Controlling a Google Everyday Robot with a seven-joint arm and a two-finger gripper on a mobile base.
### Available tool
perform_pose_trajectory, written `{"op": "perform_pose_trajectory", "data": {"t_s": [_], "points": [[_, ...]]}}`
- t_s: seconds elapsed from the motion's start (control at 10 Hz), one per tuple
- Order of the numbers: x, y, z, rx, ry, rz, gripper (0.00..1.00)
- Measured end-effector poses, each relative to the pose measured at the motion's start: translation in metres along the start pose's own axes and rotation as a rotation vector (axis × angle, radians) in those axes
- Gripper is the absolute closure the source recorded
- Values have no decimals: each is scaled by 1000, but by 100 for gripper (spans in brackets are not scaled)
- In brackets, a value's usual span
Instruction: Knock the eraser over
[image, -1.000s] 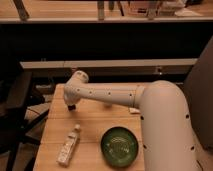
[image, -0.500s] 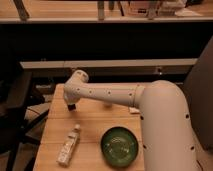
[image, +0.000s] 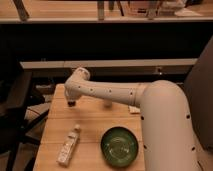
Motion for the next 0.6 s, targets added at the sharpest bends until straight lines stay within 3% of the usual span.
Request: {"op": "perform_pose_trajectory", "data": {"t_s": [0.2, 0.4, 0.6], "points": [[7, 1, -2, 22, 14, -2, 92], [2, 0, 1, 9, 5, 1, 99], [-1, 0, 1, 11, 10, -2, 100]]}}
